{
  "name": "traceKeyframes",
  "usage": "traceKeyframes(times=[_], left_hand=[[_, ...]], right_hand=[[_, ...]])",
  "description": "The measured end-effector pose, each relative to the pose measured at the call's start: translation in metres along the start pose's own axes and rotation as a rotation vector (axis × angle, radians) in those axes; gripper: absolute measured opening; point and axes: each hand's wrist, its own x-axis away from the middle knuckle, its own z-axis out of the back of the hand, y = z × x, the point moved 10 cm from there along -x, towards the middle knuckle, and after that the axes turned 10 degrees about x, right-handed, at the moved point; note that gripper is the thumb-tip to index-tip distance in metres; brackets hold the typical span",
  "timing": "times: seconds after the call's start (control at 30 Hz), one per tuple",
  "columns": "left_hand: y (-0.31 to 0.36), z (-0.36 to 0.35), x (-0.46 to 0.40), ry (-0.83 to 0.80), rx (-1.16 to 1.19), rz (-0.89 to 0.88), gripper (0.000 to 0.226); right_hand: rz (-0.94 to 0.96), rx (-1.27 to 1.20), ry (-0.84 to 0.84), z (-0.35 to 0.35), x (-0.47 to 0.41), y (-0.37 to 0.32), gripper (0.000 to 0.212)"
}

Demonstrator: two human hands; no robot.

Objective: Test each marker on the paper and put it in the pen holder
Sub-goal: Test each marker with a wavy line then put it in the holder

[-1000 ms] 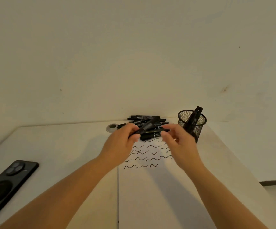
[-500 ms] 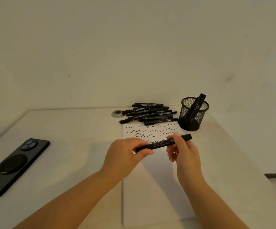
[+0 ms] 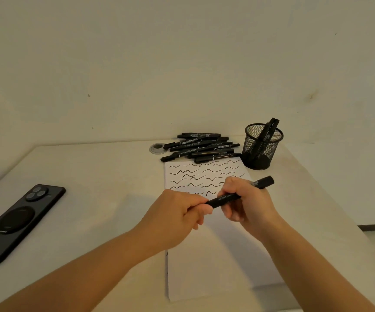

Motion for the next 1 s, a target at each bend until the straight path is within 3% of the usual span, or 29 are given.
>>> traceKeyframes(times=[0.1,0.17,0.27,0.33,0.43,0.5,0.67,0.8,1.0], left_hand=[[-0.005,-0.010,-0.002,-0.066,0.173,0.087,0.030],[-0.014,-0.016,0.000,-0.133,0.267,0.158,0.030],[-0.045,0.004,0.011,-0.169,0.356,0.326,0.034],[-0.058,0.015,0.012,-0.181,0.401,0.387,0.035],[-0.047,0.004,-0.001,-0.198,0.354,0.295,0.033],[-0.037,-0.008,-0.012,-0.171,0.214,0.201,0.027],[-0.042,-0.006,-0.025,0.008,-0.015,0.091,0.018],[-0.056,-0.009,-0.022,0.009,-0.069,0.080,0.024],[-0.067,-0.006,-0.022,0.039,0.031,0.094,0.016]], right_hand=[[0.144,0.097,-0.055,-0.004,0.002,-0.010,0.036],[0.189,0.026,-0.067,0.005,0.000,-0.012,0.024],[0.189,-0.284,0.063,0.063,-0.010,-0.009,0.020],[0.221,-0.112,0.153,0.090,-0.013,-0.010,0.033],[0.194,0.257,0.133,0.075,-0.022,-0.003,0.025],[0.167,0.354,0.138,0.063,-0.028,0.000,0.014],[0.130,0.302,0.298,0.058,-0.043,0.007,0.009],[0.107,0.389,0.455,0.079,-0.040,0.021,0.013],[0.118,0.498,0.367,0.068,-0.047,0.025,0.011]])
